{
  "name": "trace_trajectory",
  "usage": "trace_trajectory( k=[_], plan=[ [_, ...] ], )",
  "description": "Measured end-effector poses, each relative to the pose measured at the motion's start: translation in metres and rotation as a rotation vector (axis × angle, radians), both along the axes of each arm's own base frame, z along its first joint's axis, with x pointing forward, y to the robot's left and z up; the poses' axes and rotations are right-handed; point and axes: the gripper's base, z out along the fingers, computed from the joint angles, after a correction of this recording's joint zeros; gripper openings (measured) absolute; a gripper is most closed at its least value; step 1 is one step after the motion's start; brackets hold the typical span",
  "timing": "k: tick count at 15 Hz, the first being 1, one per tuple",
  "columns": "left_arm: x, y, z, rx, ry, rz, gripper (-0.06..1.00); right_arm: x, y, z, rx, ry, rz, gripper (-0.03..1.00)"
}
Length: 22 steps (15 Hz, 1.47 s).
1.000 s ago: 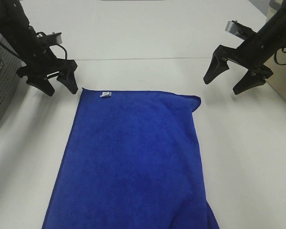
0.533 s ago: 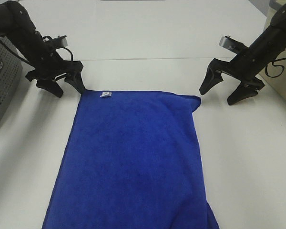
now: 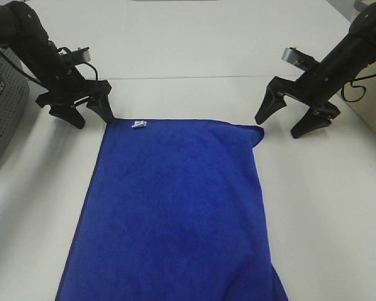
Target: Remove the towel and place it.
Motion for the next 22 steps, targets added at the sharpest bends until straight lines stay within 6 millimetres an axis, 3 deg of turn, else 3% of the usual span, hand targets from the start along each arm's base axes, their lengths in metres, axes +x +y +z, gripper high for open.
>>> trace_trajectory(
  k=[4,7,11,17,19,22],
  plan=[
    [-0.003,-0.028,0.000,-0.049,0.002,-0.027,0.71,0.000,0.045,-0.006,0.018,-0.025,0.056,0.97],
    [-0.005,-0.045,0.000,-0.070,-0.010,-0.041,0.71,-0.001,0.066,-0.009,0.032,-0.037,0.075,0.96],
    [-0.007,-0.054,0.000,-0.078,-0.015,-0.054,0.70,0.000,0.069,-0.010,0.055,-0.040,0.058,0.94],
    [-0.005,-0.056,-0.003,-0.094,-0.025,-0.038,0.58,0.001,0.069,-0.011,0.054,-0.042,0.055,0.90],
    [-0.005,-0.055,-0.005,-0.093,-0.022,-0.038,0.44,0.001,0.069,-0.014,0.049,-0.043,0.051,0.78],
    [-0.004,-0.055,-0.010,-0.083,-0.051,-0.079,0.11,0.003,0.067,-0.022,0.026,-0.061,0.046,0.43]
  ],
)
